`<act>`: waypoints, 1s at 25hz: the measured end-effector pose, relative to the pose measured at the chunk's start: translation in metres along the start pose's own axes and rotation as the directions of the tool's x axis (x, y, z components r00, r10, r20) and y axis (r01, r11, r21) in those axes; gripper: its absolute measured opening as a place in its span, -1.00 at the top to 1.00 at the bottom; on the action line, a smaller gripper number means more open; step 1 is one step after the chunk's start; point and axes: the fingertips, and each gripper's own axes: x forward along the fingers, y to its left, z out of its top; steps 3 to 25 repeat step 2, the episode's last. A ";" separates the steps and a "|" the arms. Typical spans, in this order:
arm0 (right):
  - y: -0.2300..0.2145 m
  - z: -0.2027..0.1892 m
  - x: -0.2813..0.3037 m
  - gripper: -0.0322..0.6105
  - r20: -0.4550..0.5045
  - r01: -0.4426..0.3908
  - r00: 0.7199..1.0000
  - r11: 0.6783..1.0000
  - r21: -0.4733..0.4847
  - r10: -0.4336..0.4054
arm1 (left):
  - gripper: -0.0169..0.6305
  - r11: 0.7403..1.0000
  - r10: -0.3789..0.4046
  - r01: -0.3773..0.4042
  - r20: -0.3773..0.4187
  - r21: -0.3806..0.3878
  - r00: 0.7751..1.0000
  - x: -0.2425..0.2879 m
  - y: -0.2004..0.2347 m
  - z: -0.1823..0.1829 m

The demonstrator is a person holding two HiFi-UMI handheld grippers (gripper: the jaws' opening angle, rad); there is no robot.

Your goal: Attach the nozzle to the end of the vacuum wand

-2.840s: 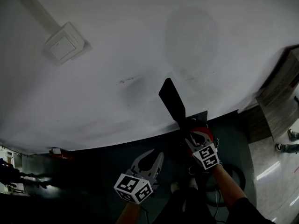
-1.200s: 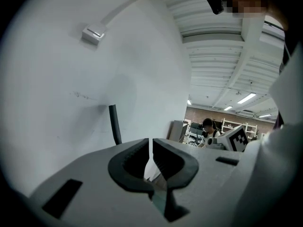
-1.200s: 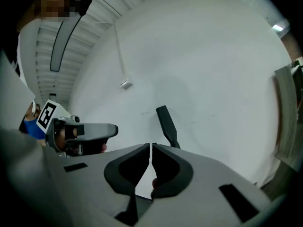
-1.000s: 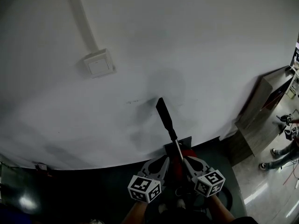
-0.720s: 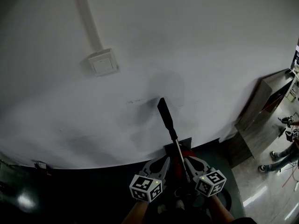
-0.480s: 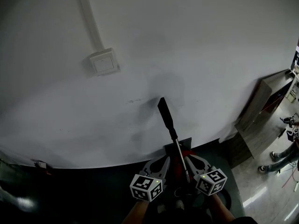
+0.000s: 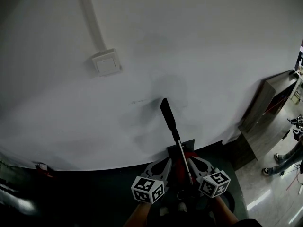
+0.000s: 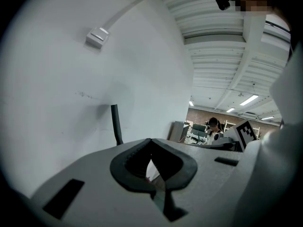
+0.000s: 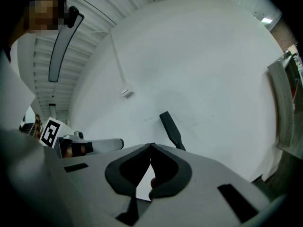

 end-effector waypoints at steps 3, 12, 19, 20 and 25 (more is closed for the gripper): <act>0.001 0.001 -0.001 0.85 0.002 -0.003 1.000 1.000 0.002 0.003 | 0.93 1.000 0.001 -0.001 0.000 -0.004 1.000 0.000 0.000 0.000; 0.001 0.001 -0.001 0.85 0.002 -0.003 1.000 1.000 0.002 0.003 | 0.93 1.000 0.001 -0.001 0.000 -0.004 1.000 0.000 0.000 0.000; 0.001 0.001 -0.001 0.85 0.002 -0.003 1.000 1.000 0.002 0.003 | 0.93 1.000 0.001 -0.001 0.000 -0.004 1.000 0.000 0.000 0.000; 0.001 0.001 -0.001 0.85 0.002 -0.003 1.000 1.000 0.002 0.003 | 0.93 1.000 0.001 -0.001 0.000 -0.004 1.000 0.000 0.000 0.000; 0.001 0.001 -0.001 0.85 0.002 -0.003 1.000 1.000 0.002 0.003 | 0.93 1.000 0.001 -0.001 0.000 -0.004 1.000 0.000 0.000 0.000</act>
